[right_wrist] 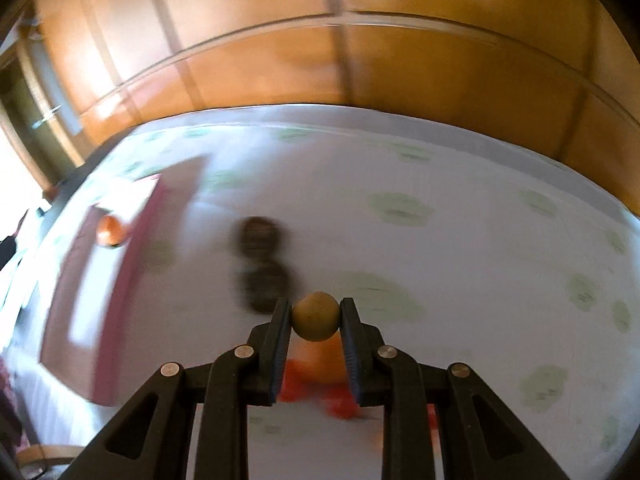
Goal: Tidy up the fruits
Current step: 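Carry the small yellow fruit with the right tool into the tray and release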
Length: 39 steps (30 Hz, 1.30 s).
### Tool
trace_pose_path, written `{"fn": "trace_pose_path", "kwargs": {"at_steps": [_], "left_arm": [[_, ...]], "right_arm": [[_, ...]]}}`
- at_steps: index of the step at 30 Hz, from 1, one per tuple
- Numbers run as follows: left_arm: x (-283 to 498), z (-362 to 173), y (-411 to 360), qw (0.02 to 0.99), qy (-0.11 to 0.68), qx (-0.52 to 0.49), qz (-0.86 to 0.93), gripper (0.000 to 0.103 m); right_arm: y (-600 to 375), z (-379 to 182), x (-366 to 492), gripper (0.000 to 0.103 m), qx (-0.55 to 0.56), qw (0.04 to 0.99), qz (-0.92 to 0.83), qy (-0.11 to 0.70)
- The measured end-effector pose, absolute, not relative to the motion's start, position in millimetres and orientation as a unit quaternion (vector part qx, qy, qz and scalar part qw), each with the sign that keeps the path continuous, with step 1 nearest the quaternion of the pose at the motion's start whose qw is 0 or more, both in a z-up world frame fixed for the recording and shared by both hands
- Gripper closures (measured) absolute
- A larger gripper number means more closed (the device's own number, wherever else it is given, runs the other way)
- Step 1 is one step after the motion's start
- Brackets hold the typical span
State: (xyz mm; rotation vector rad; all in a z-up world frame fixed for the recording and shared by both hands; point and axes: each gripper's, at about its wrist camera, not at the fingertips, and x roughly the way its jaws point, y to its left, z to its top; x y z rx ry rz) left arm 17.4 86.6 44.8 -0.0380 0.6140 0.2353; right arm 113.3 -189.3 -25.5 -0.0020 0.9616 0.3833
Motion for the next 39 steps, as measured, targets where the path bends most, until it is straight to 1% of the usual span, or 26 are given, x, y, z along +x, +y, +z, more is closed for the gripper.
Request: {"fn": "trace_pose_path", "kwargs": {"at_steps": [4, 10, 19, 23, 25, 29, 39], "left_arm": [[11.4, 49.1, 92.6, 0.948, 0.292, -0.016, 0.127, 0.022], [4.7, 53.1, 102.1, 0.948, 0.285, -0.018, 0.138, 0.022], [-3.0, 49.6, 125.7, 0.943, 0.288, -0.036, 0.161, 0.021], [-6.3, 45.1, 144.0, 0.938, 0.292, -0.052, 0.181, 0.020], [-7.4, 41.9, 152.4, 0.934, 0.297, -0.058, 0.190, 0.020], [-10.4, 34.2, 165.8, 0.927, 0.305, -0.066, 0.208, 0.020], [-7.4, 28.6, 159.3, 0.925, 0.319, -0.071, 0.195, 0.020]], "right_arm": [[-126.3, -21.7, 102.4, 0.079, -0.016, 0.853, 0.253, 0.455], [-53.0, -21.4, 89.7, 0.079, -0.033, 0.833, 0.318, 0.451], [3.2, -31.1, 88.2, 0.078, -0.073, 0.820, 0.332, 0.461], [14.0, -34.0, 91.0, 0.078, -0.091, 0.823, 0.319, 0.461], [15.8, -33.2, 89.4, 0.074, -0.093, 0.827, 0.313, 0.458], [16.6, -25.8, 79.3, 0.074, -0.107, 0.841, 0.302, 0.435], [-11.5, 9.5, 58.9, 0.074, -0.126, 0.886, 0.243, 0.375]]}}
